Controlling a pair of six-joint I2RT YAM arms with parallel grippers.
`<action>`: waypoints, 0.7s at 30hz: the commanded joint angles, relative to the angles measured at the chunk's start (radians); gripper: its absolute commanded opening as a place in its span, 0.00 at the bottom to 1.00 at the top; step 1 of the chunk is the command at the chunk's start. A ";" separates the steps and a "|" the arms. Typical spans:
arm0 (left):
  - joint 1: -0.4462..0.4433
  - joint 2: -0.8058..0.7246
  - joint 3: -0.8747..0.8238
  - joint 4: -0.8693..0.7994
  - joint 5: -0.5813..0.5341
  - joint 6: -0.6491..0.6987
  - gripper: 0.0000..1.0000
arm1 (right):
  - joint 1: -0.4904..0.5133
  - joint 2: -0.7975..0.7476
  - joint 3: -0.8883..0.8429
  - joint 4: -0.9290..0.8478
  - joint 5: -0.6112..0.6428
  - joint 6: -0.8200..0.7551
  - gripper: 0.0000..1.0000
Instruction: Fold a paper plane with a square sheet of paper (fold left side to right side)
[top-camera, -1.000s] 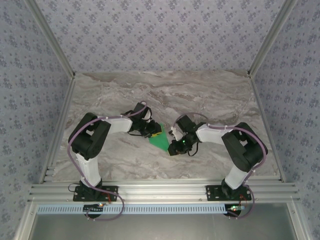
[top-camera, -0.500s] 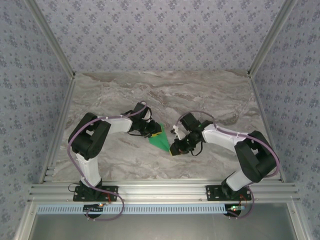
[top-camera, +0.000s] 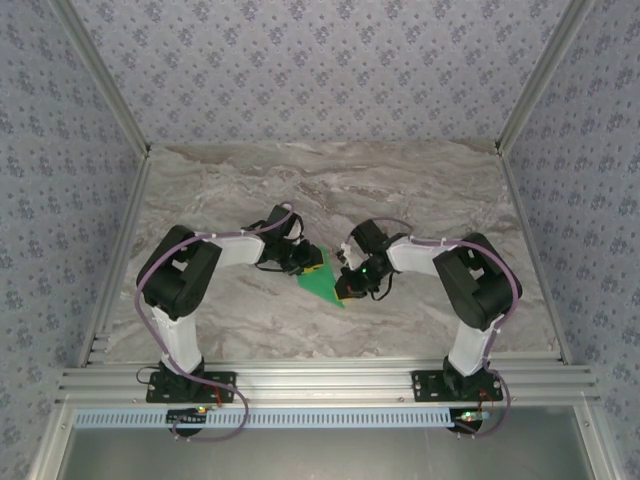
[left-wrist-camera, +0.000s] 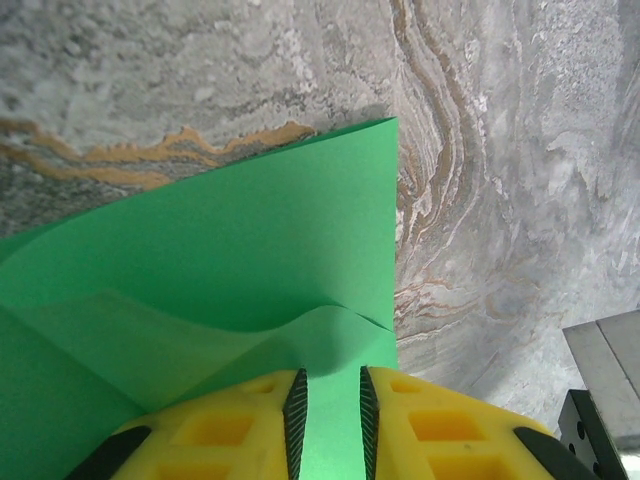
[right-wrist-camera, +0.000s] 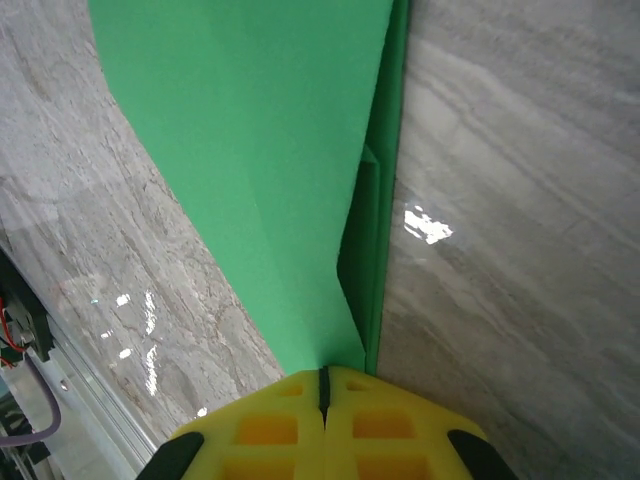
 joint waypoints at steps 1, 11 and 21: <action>0.006 -0.029 -0.027 -0.032 -0.046 0.021 0.25 | -0.015 0.039 -0.037 -0.005 0.091 0.013 0.02; -0.076 -0.162 -0.069 0.049 -0.012 0.056 0.23 | -0.031 0.049 -0.081 -0.022 0.168 -0.008 0.00; -0.160 -0.157 -0.133 0.141 -0.007 0.020 0.19 | -0.034 0.051 -0.081 -0.028 0.173 -0.012 0.00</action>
